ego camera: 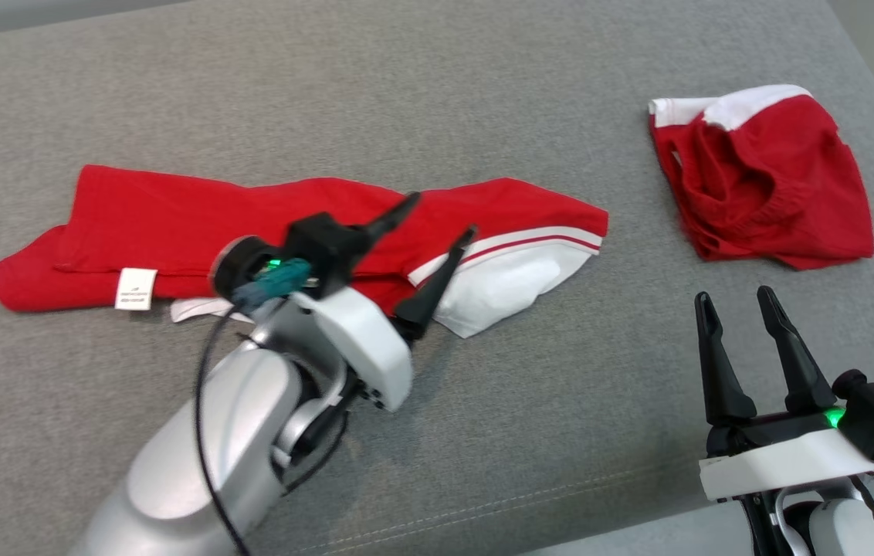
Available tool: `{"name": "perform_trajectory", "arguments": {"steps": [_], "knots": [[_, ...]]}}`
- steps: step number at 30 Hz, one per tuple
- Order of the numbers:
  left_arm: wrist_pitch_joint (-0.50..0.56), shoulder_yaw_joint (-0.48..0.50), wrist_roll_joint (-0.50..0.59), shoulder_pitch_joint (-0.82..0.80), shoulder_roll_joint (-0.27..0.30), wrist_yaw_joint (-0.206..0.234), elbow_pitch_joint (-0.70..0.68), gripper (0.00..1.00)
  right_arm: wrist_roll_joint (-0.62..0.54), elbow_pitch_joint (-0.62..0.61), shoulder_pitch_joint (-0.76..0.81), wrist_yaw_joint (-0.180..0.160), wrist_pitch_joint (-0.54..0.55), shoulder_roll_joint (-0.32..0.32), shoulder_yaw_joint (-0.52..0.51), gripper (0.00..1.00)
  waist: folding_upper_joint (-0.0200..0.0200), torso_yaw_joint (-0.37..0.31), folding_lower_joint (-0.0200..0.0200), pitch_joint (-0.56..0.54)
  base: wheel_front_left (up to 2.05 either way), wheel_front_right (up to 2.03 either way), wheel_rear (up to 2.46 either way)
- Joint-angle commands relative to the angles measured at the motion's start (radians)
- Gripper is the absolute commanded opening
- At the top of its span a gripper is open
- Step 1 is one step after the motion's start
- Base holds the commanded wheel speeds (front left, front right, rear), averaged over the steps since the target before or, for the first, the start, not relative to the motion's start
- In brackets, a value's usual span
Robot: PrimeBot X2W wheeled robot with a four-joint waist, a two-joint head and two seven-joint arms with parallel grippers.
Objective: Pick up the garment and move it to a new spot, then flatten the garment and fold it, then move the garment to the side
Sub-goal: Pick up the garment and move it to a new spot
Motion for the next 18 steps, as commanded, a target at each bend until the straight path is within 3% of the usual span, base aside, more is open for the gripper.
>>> {"name": "perform_trajectory", "arguments": {"steps": [1, 6, 7, 12, 18], "knots": [[-0.027, 0.082, 0.008, 0.018, 0.059, 0.055, -0.072, 1.0, -0.024, -0.02, -0.029, 0.004, 0.015, -0.01, 0.019, 1.0, 0.0, 0.079, 0.0, -0.042, 0.0, 0.0, 0.0], [-0.109, 0.235, 0.006, 0.113, 0.159, 0.19, -0.164, 1.0, -0.059, -0.021, -0.035, 0.004, 0.037, -0.013, 0.022, 1.0, 0.0, 0.165, 0.0, -0.071, 0.0, 0.0, 0.0], [-0.109, 0.235, 0.006, 0.113, 0.159, 0.19, -0.164, 1.0, -0.059, -0.021, -0.035, 0.004, 0.037, -0.013, 0.022, 1.0, 0.0, 0.165, 0.0, -0.071, 0.0, 0.0, 0.0], [-0.195, 0.384, -0.019, 0.23, 0.24, 0.282, -0.205, 1.0, -0.085, -0.013, -0.036, 0.004, 0.054, -0.037, 0.039, 1.0, 0.0, 0.225, 0.0, -0.096, 0.0, 0.0, 0.0], [-0.284, 0.516, -0.049, 0.385, 0.285, 0.327, -0.208, 1.0, -0.092, 0.002, -0.011, 0.004, 0.064, -0.056, 0.049, 1.0, 0.0, 0.27, 0.0, -0.143, 0.0, 0.0, 0.0]]}}
